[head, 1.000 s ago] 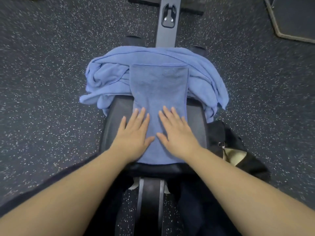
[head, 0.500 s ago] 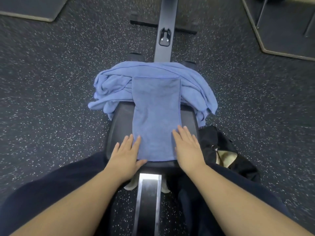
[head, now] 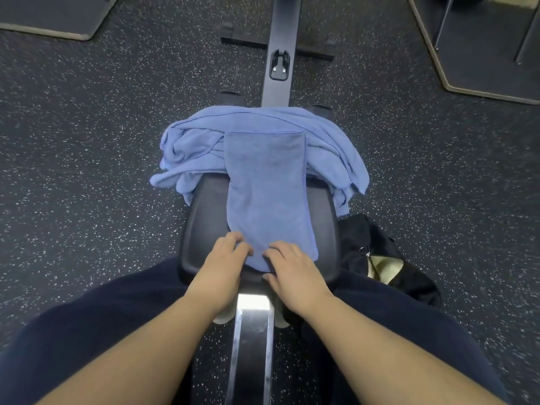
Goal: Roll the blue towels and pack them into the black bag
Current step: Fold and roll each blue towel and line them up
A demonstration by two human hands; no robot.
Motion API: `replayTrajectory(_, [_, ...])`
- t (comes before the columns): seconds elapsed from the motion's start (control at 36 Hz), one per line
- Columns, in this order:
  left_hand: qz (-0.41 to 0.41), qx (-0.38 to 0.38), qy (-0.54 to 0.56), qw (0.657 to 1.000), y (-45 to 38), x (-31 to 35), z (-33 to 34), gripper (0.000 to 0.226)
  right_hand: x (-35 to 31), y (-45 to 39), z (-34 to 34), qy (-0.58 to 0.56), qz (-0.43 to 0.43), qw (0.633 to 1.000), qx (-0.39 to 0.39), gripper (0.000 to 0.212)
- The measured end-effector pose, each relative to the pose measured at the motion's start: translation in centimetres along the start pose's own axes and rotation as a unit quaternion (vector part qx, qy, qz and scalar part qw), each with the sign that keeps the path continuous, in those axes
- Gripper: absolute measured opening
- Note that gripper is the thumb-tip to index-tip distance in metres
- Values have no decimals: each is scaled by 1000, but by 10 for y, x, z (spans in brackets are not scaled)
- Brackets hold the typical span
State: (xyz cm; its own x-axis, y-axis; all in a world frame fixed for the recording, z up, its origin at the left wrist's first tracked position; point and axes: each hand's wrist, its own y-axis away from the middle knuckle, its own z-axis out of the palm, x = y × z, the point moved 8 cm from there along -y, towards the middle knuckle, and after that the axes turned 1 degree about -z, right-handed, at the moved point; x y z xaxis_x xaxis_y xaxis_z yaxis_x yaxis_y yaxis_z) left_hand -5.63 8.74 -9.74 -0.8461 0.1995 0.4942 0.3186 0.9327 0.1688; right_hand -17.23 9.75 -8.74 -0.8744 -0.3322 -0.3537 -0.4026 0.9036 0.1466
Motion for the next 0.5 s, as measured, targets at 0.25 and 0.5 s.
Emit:
replayTrajectory(0.25, [24, 101, -90, 991, -6, 4, -12, 26, 4, -4, 0, -4, 36, 999, 27, 36])
replayTrajectory(0.5, [9, 144, -154, 977, -8, -7, -12, 15, 10, -4, -5, 53, 37, 996, 61, 34])
